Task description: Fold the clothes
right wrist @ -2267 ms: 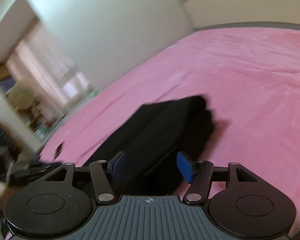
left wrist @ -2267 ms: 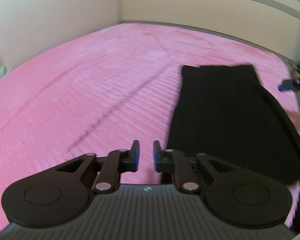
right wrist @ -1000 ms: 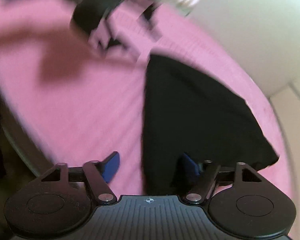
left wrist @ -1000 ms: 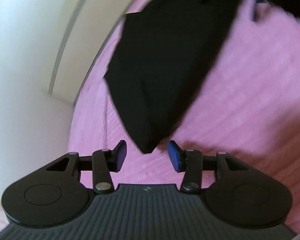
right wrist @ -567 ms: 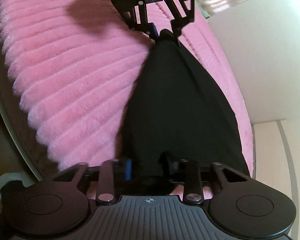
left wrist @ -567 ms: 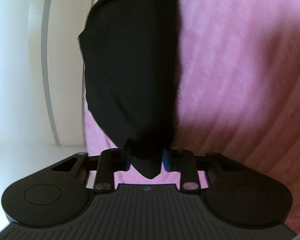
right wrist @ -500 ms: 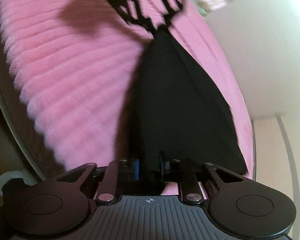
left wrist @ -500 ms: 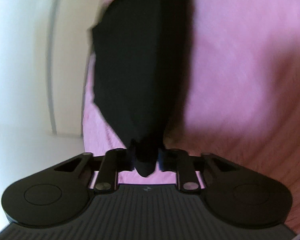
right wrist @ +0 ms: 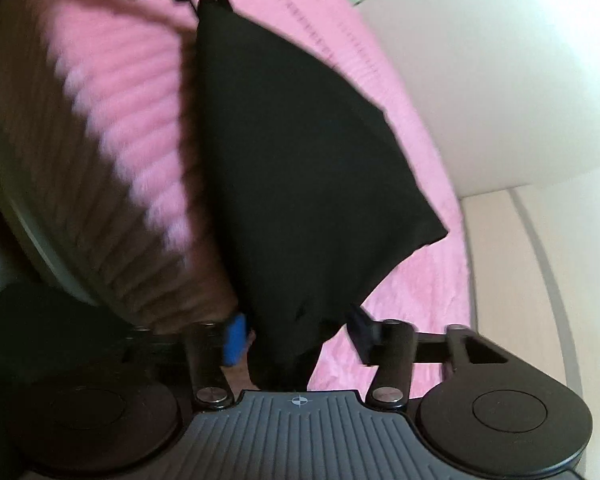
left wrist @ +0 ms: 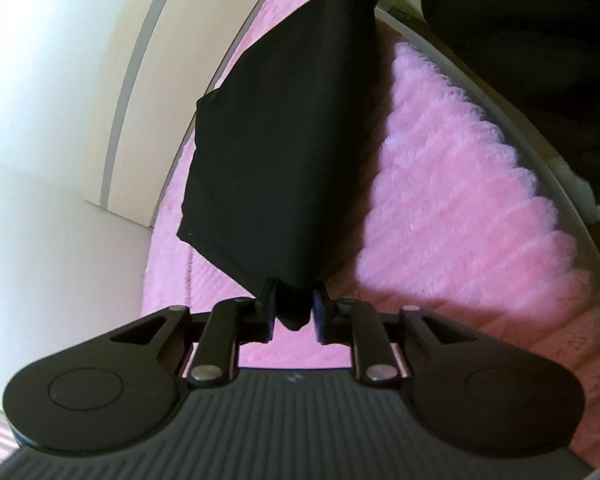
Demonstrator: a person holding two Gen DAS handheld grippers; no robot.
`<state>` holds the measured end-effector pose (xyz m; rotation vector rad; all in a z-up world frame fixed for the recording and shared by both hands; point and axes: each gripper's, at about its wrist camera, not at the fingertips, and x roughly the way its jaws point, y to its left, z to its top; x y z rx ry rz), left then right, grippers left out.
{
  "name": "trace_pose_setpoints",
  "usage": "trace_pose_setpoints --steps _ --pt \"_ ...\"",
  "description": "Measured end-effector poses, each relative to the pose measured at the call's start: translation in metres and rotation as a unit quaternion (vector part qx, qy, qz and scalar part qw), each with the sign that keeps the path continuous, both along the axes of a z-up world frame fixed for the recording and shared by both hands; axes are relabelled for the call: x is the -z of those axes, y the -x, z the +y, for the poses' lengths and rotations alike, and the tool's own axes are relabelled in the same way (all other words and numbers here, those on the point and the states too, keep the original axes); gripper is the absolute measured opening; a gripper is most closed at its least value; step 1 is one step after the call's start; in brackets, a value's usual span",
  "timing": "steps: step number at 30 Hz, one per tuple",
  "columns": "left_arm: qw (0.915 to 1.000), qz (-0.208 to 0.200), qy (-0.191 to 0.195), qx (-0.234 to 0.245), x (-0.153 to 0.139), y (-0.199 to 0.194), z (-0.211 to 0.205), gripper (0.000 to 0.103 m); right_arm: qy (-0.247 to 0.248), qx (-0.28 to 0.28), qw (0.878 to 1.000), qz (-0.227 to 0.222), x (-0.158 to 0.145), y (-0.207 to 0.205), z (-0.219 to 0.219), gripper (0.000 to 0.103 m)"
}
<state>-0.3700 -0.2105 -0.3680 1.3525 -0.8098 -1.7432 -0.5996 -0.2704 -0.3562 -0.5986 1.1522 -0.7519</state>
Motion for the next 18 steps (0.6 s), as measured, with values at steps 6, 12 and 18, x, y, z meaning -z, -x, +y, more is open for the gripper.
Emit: trace_pose_setpoints --steps 6,12,18 --pt "0.9993 -0.033 0.008 0.016 0.005 0.005 -0.014 0.026 -0.006 -0.033 0.999 -0.009 0.021 -0.018 -0.002 0.053" --pt "0.9986 0.036 -0.039 -0.006 -0.026 0.021 -0.023 0.012 -0.015 -0.017 1.0 -0.006 0.007 0.013 -0.025 0.016" --pt "0.9856 0.129 -0.105 0.031 -0.046 0.077 -0.008 0.013 -0.008 0.069 0.998 0.008 0.013 0.071 -0.06 0.017"
